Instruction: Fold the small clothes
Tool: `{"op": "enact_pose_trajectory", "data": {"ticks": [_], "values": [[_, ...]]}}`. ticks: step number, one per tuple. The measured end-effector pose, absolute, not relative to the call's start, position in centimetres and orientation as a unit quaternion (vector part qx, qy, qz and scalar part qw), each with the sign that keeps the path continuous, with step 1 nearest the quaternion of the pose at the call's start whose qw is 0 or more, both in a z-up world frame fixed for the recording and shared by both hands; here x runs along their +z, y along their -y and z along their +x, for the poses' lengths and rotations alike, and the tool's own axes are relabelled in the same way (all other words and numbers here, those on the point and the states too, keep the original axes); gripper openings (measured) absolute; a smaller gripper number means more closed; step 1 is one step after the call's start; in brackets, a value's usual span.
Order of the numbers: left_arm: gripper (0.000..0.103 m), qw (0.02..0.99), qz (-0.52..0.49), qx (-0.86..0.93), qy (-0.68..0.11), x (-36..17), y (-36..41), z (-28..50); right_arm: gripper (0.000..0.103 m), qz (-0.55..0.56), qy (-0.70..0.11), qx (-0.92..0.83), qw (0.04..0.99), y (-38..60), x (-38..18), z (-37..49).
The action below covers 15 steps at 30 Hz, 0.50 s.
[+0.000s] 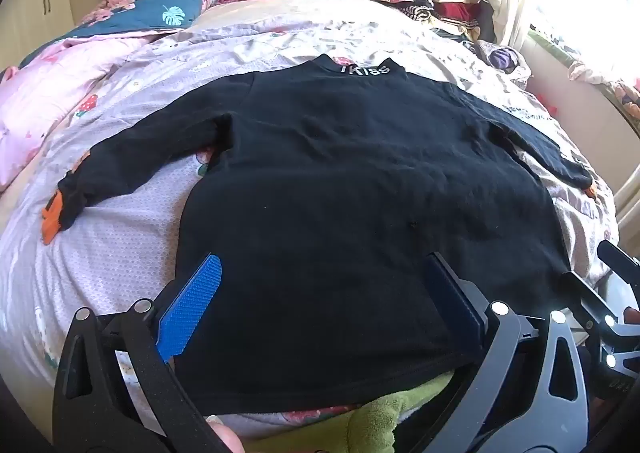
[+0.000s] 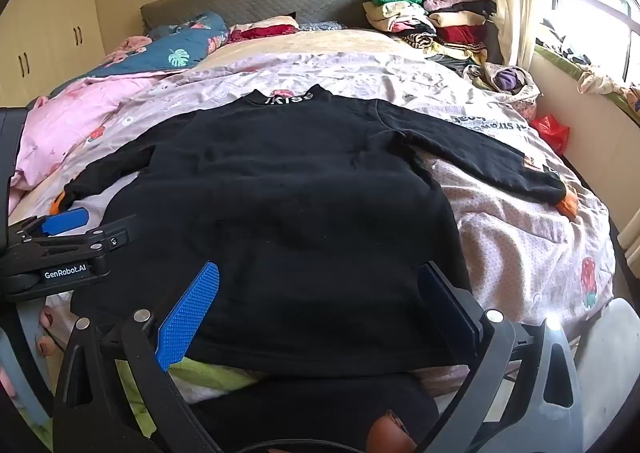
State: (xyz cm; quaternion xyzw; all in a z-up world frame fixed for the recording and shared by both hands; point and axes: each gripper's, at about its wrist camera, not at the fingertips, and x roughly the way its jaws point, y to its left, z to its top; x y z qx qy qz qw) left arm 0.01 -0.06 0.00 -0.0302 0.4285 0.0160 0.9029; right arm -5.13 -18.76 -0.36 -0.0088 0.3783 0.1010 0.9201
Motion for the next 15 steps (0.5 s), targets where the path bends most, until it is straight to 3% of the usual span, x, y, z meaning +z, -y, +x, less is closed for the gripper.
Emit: {"op": "enact_pose_trajectory", "data": {"ticks": [15], "values": [[0.095,0.905,-0.041,0.009,-0.424,0.35,-0.37,-0.09,0.099,-0.012,-0.374,0.096,0.923,18.22,-0.19,-5.44]]}}
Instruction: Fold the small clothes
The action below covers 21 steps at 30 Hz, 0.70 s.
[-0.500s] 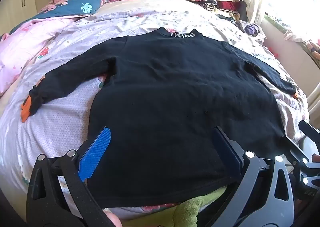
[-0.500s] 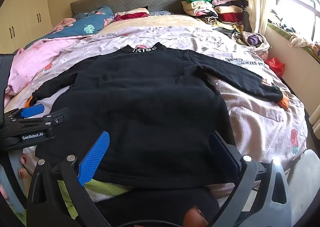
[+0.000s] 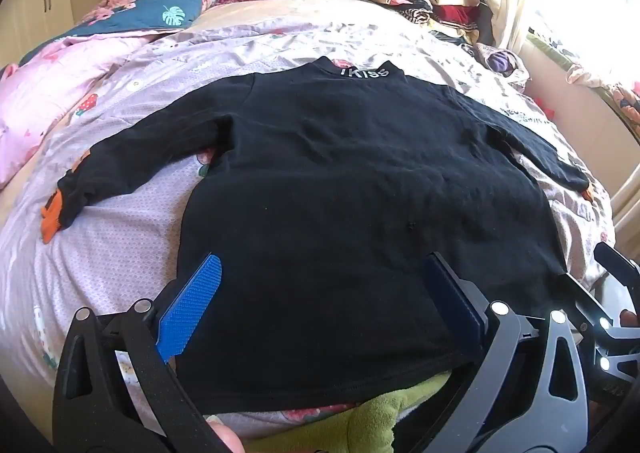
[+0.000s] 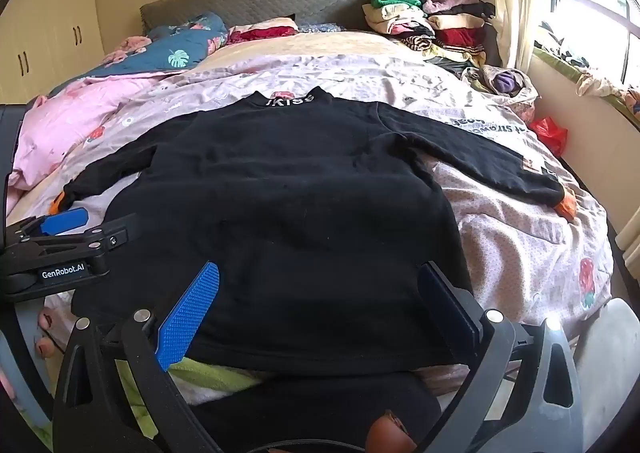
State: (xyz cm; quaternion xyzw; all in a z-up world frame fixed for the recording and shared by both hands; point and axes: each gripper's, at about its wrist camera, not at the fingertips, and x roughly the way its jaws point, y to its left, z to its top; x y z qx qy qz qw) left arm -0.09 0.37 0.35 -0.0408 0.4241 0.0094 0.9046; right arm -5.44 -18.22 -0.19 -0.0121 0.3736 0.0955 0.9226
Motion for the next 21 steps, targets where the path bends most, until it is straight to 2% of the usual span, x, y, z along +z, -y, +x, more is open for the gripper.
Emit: {"op": "enact_pose_trajectory", "data": {"ticks": [21], "values": [[0.095,0.906,-0.038,0.007,-0.421,0.94,-0.06,-0.59,0.099,-0.012,-0.372,0.089,0.924,18.16,-0.02,-5.5]]}}
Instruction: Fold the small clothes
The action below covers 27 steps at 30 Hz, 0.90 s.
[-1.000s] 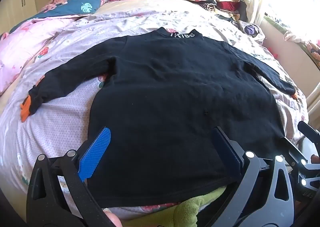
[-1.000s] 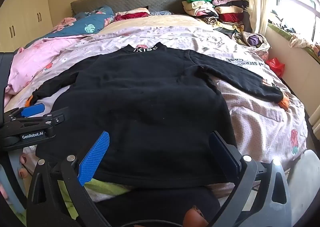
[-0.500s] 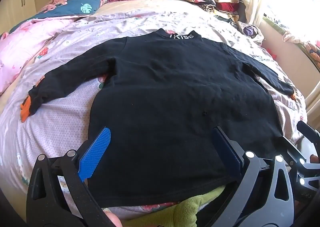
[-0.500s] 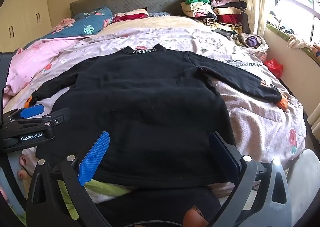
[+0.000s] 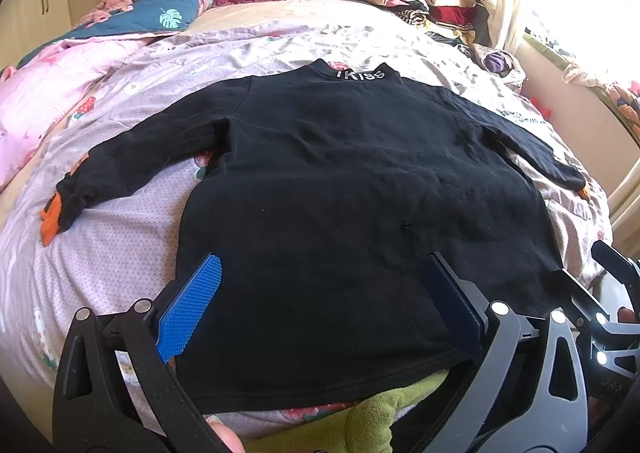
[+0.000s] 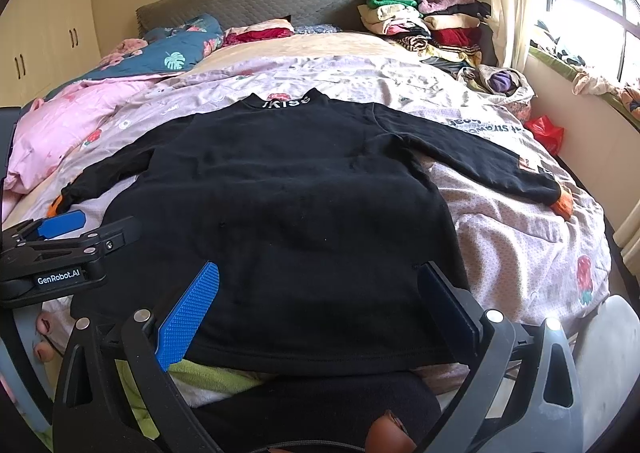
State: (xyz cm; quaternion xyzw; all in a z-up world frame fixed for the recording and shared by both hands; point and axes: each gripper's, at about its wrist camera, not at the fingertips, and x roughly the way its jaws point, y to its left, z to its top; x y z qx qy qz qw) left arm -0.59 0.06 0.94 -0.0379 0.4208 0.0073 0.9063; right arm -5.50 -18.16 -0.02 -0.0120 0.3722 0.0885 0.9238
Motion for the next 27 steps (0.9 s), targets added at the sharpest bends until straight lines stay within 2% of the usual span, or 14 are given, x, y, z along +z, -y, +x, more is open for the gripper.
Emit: {"op": "enact_pose_trajectory", "data": {"ticks": [27], "values": [[0.095,0.906,-0.042,0.002,-0.42,1.09,0.13,-0.45,0.099,-0.016,-0.371,0.088,0.924,17.86,0.22,-5.37]]}}
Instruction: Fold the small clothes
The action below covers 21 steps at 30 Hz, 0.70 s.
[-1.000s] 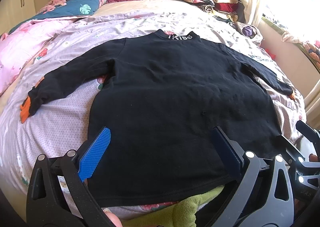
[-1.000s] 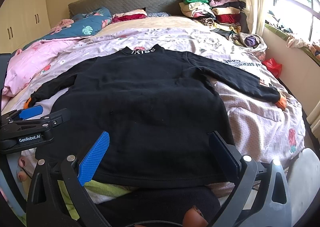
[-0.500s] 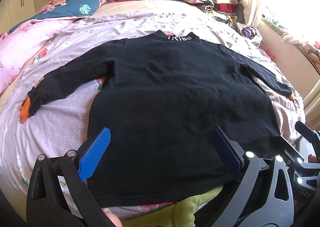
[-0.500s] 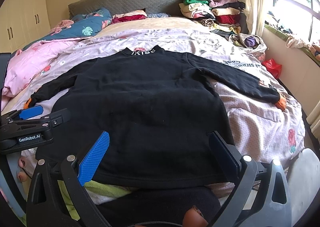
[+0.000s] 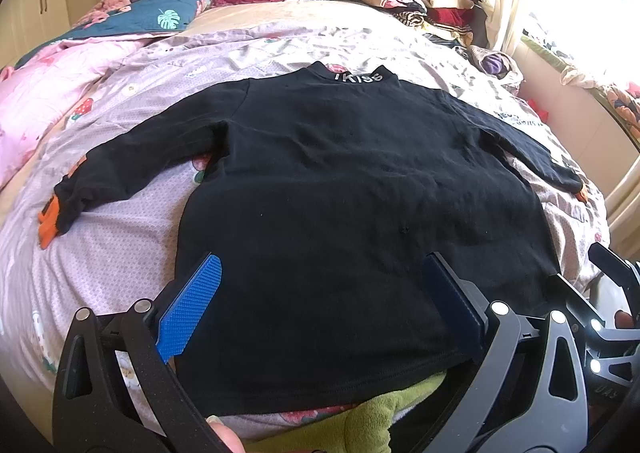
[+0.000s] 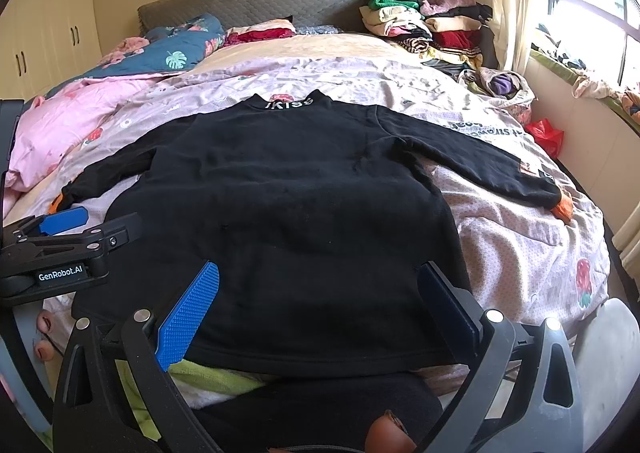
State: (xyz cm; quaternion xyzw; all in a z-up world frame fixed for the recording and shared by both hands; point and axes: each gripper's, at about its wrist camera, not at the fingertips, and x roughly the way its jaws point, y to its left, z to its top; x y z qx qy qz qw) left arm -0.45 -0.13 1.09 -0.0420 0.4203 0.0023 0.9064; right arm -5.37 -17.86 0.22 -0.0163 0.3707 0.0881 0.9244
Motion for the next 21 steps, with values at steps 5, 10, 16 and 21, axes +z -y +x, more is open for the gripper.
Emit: {"op": "enact_pose_trajectory", "data": {"ticks": [5,10,16,21], "values": [[0.095,0.906,-0.043,0.001,-0.421,1.2,0.1,-0.3,0.099,-0.017,-0.372,0.088,0.924,17.7,0.2,-5.3],[0.095,0.907,-0.042,0.001,-0.42,1.2,0.0,-0.1,0.099,-0.022,-0.372,0.089,0.924,17.4,0.2,-5.1],[0.095,0.905,-0.045,-0.001,-0.423,0.9,-0.2,0.8,0.099,-0.025,-0.373,0.088,0.923,17.3,0.5,-4.6],[0.095,0.905,-0.048,-0.002,-0.424,0.6,-0.7,1.3,0.099,-0.023,-0.376,0.087,0.922,17.3,0.7,-3.7]]}}
